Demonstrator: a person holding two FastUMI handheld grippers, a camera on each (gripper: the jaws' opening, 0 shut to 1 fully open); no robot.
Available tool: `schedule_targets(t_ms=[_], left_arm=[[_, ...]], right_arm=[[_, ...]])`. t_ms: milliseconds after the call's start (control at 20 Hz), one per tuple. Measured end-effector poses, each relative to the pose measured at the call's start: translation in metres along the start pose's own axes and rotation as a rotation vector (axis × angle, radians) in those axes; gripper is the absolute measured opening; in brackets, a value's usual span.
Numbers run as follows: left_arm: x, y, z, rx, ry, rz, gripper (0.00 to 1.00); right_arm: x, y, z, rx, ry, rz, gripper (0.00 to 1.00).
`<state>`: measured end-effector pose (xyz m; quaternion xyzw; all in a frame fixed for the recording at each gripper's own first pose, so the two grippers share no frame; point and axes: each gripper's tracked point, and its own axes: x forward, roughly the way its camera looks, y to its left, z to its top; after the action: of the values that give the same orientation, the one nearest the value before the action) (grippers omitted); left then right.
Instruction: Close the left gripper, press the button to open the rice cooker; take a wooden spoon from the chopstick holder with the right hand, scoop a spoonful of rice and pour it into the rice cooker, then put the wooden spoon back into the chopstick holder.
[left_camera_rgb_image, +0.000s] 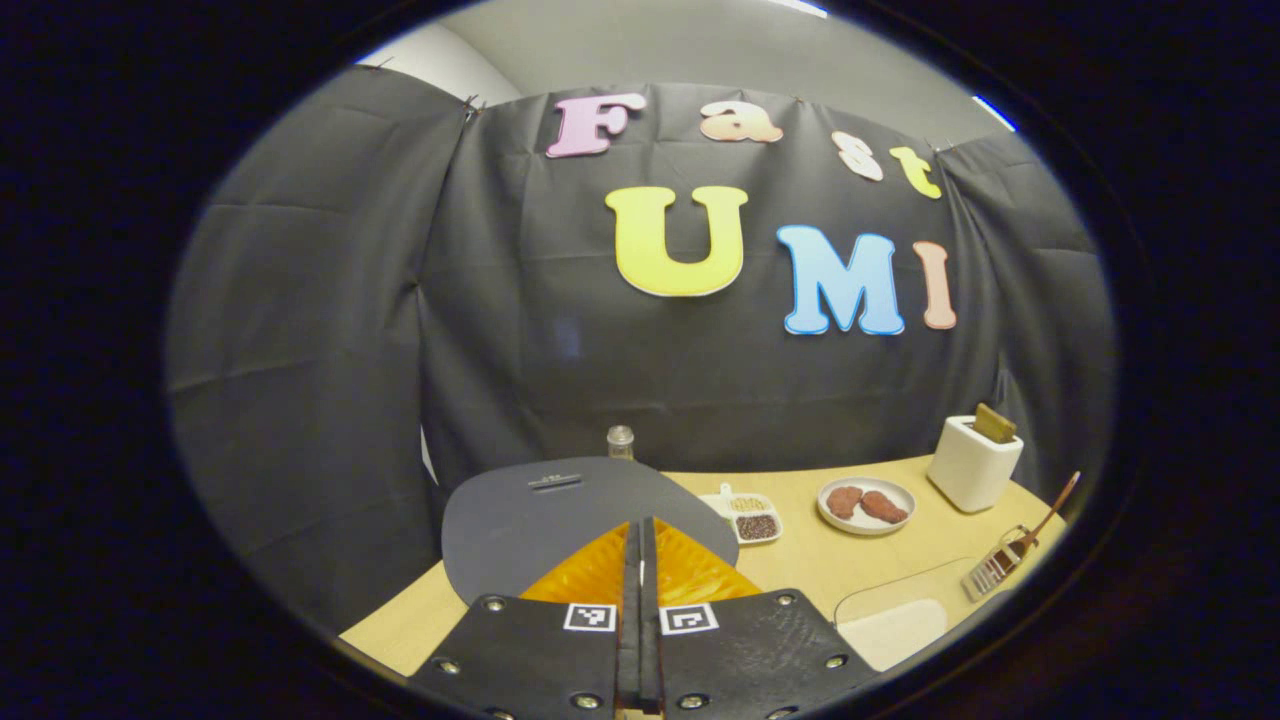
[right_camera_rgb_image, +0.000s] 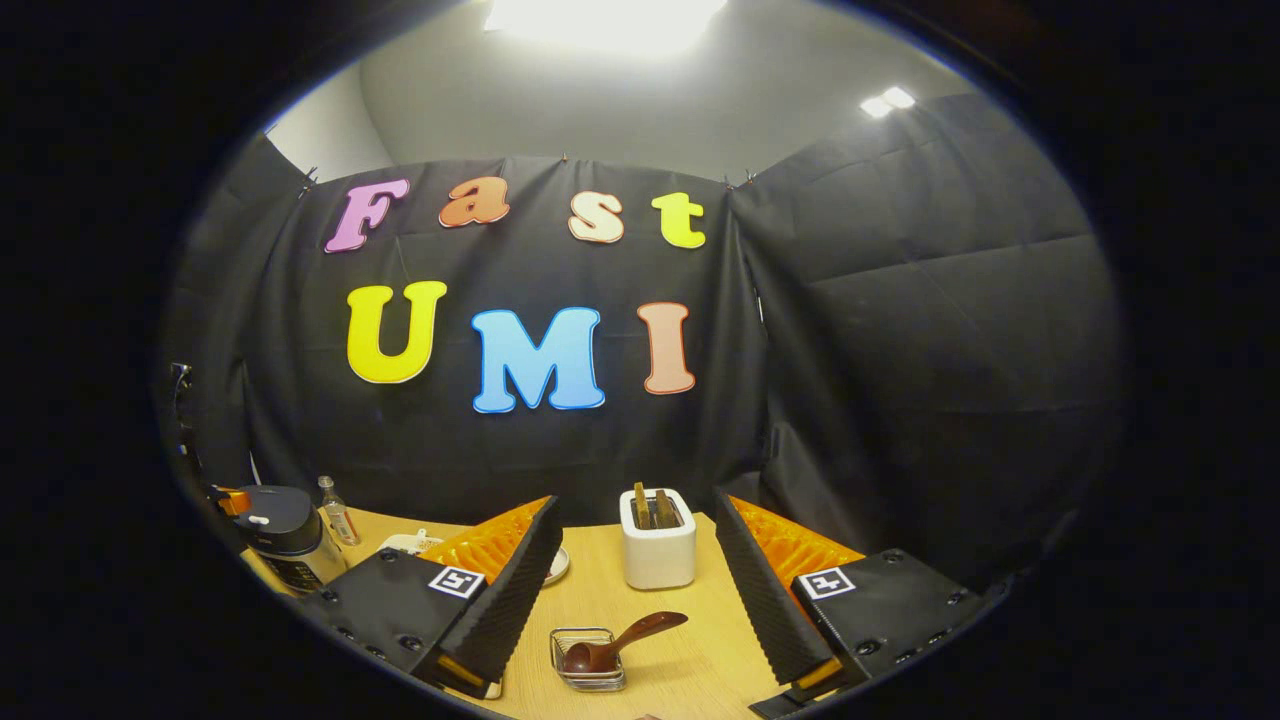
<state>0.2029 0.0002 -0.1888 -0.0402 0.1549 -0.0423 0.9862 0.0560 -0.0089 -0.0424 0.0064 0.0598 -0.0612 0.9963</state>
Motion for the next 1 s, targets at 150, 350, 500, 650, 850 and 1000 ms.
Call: schedule_targets(t_ms=[150, 350, 500, 650, 850, 1000], left_arm=[[0.011, 0.006, -0.024, -0.011, 0.039, 0.011, 0.01], [0.015, 0.007, -0.045, -0.069, 0.058, 0.033, 0.02], [0.010, 0.006, -0.050, -0.048, 0.056, 0.047, 0.02], [0.009, 0.005, -0.037, -0.046, 0.022, 0.059, 0.05], [-0.016, 0.010, 0.032, -0.057, -0.119, 0.090, 0.01], [-0.044, 0.020, 0.095, -0.063, -0.234, 0.125, 0.02]], right_arm=[[0.002, 0.003, 0.002, -0.019, 0.007, -0.002, 0.98], [0.004, 0.006, 0.004, -0.042, 0.007, 0.007, 0.97], [0.005, 0.007, -0.002, -0.046, 0.016, 0.019, 0.98], [0.008, 0.008, -0.006, -0.034, 0.022, 0.032, 0.97], [0.013, 0.007, -0.021, -0.019, 0.046, 0.057, 0.97], [0.021, 0.007, -0.036, 0.003, 0.071, 0.081, 0.98]])
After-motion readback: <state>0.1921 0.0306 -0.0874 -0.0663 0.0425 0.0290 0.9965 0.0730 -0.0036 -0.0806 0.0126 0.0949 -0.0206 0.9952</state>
